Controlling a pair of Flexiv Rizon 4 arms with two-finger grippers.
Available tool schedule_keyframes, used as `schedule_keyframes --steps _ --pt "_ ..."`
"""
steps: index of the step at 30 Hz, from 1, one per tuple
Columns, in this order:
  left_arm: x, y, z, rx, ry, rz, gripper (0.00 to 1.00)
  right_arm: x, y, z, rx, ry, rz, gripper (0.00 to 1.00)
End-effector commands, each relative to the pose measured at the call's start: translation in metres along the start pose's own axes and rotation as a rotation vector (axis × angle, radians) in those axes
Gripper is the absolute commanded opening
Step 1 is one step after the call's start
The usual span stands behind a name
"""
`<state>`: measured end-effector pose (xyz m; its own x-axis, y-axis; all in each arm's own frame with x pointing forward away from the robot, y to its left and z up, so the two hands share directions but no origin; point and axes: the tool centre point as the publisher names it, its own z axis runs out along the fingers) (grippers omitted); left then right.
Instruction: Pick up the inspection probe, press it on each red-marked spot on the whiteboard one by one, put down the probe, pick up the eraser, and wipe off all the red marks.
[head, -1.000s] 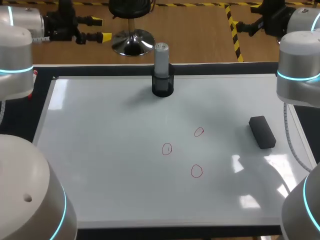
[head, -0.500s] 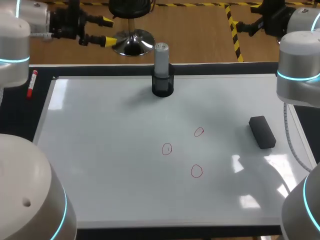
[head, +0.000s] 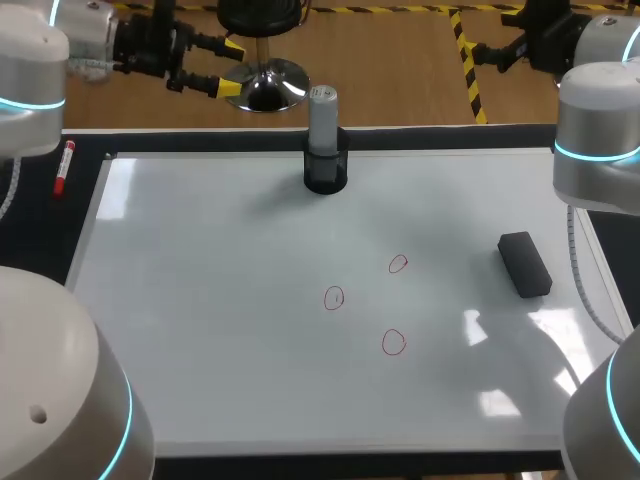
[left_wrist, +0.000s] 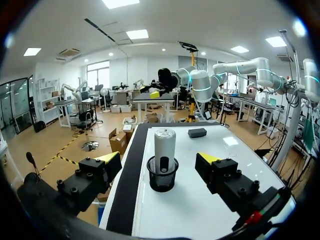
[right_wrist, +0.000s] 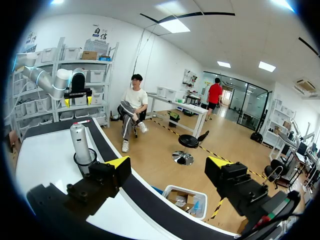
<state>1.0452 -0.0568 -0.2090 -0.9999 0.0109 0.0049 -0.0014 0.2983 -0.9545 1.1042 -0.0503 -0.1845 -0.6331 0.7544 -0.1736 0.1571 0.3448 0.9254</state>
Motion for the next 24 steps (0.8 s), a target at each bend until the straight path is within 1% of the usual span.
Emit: schedule_keyframes --steps 1,4,5,12,19,24 --pt "-0.005 0.006 0.01 0.008 0.102 0.017 1.0 0.0 0.0 0.0 0.0 0.0 0.0 1.0" --pt "-0.002 0.007 0.021 0.002 0.118 0.032 1.0 0.0 0.0 0.0 0.0 0.0 0.0 1.0" --pt "-0.001 0.007 0.024 0.013 0.123 0.028 1.0 0.0 0.0 0.0 0.0 0.0 0.0 1.0" --pt "0.005 0.013 0.047 0.011 0.162 0.027 1.0 0.0 0.0 0.0 0.0 0.0 0.0 1.0" --pt "0.008 0.018 0.065 0.018 0.183 0.029 1.0 0.0 0.0 0.0 0.0 0.0 0.0 1.0" --pt "0.009 0.022 0.078 0.004 0.211 0.024 1.0 0.0 0.0 0.0 0.0 0.0 0.0 1.0"
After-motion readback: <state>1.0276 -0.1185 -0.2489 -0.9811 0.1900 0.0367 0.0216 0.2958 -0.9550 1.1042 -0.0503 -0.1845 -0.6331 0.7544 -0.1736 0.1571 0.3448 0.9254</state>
